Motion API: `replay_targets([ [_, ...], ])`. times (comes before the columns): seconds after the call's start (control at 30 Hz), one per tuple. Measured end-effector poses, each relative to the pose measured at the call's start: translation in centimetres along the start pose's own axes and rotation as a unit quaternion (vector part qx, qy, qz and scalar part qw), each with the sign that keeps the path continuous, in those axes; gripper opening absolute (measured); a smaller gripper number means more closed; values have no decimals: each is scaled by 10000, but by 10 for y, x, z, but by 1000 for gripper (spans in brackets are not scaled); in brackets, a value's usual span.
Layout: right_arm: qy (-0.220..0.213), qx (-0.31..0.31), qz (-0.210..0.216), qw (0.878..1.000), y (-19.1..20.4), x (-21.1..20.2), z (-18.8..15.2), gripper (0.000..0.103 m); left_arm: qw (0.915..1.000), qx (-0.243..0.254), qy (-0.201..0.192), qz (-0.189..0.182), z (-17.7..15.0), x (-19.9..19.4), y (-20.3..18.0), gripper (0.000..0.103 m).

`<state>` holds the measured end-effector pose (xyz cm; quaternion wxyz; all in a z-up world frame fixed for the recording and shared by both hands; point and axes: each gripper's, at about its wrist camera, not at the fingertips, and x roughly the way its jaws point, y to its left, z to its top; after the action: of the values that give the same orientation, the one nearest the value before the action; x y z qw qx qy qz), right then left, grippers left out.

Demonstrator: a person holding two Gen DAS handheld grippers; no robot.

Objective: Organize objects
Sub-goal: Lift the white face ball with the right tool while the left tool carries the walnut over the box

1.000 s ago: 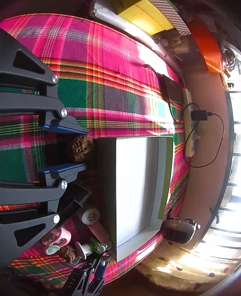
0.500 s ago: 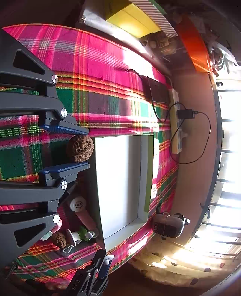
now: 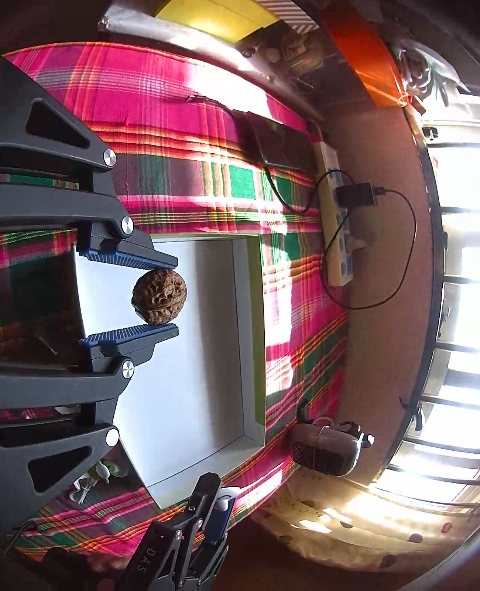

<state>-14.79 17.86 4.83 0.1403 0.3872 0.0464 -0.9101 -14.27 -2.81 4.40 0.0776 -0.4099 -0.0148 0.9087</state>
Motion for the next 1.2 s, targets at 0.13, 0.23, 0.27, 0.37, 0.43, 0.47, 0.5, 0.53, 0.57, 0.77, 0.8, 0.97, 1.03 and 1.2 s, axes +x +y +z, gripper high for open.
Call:
replay_targets([
  [0.13,88,-6,-18,10000,-2,20,10,48,9999,-4,111,32,13,20,1,27],
  [0.23,170,-1,-39,9998,-4,35,15,48,9998,50,171,1,20,32,-1,27],
  [0.27,204,-10,-39,9998,-4,40,17,48,9998,64,197,-17,23,37,-2,27],
  [0.37,282,-34,-41,9996,-4,53,20,48,9996,74,260,19,29,50,-3,27],
  [0.43,323,-31,-45,9995,-4,59,22,48,9997,50,251,-11,32,54,-3,27],
  [0.47,343,-35,-53,9994,-3,62,22,48,9996,68,264,-13,33,57,-3,27],
  [0.5,343,-52,-63,9994,-3,64,22,48,9995,74,295,18,34,60,-2,27],
  [0.53,343,-86,-72,9993,-3,66,24,48,9994,91,323,48,35,63,-2,27],
  [0.57,355,-113,-81,9993,-2,68,24,48,9994,90,330,60,35,65,-2,27],
  [0.77,438,-171,-98,9988,0,77,25,48,9993,125,323,140,37,71,-1,27],
  [0.8,415,-208,-135,9988,1,77,25,48,9993,136,325,148,36,71,-2,27],
  [0.97,426,-262,-167,9986,4,79,26,48,9989,222,321,253,35,73,-5,27],
  [1.03,430,-289,-197,9985,5,80,26,48,9990,210,332,227,35,74,-5,27],
  [1.2,454,-370,-230,9980,9,83,25,48,9984,276,344,367,34,75,-8,27],
])
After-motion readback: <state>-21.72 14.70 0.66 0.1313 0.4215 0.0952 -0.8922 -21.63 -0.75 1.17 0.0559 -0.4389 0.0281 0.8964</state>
